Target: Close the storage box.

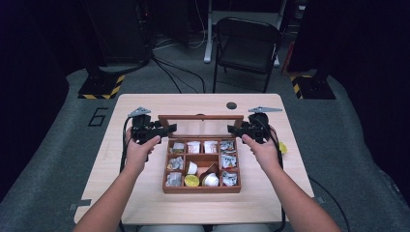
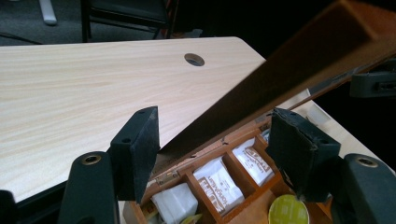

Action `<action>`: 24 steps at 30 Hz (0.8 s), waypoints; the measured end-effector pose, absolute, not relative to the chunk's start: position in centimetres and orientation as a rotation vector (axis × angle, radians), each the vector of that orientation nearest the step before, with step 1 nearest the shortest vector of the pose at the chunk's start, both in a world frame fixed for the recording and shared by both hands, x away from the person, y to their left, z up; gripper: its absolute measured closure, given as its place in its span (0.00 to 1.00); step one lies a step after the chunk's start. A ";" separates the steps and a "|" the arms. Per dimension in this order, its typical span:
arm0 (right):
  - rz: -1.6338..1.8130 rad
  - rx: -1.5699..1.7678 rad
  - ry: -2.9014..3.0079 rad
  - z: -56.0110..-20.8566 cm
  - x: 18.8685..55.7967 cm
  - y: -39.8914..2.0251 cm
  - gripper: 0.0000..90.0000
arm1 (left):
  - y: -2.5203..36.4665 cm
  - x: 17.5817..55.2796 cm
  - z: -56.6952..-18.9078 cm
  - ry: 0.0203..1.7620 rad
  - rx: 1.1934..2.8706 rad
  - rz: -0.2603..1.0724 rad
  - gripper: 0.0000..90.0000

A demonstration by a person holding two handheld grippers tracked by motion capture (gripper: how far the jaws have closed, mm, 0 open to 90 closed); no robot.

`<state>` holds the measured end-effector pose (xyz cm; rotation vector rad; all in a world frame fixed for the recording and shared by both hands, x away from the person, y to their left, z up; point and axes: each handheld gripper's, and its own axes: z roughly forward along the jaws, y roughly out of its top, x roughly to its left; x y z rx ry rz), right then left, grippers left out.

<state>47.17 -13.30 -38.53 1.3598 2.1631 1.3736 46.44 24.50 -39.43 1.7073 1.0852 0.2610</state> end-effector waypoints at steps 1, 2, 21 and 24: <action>1.376 1.364 2.165 -38.5 47.0 -13.4 0.44 | 24.5 46.3 -39.4 1.081 1.712 0.270 0.38; 1.385 1.358 2.163 -38.4 46.9 -13.4 0.45 | 24.5 46.2 -39.3 1.079 1.714 0.271 0.38; 1.453 1.306 2.146 -37.1 44.7 -14.4 0.52 | 25.2 43.6 -37.4 1.001 1.704 0.320 0.43; 1.451 1.289 2.146 -36.9 44.3 -14.5 0.53 | 25.3 43.2 -37.4 1.012 1.708 0.332 0.45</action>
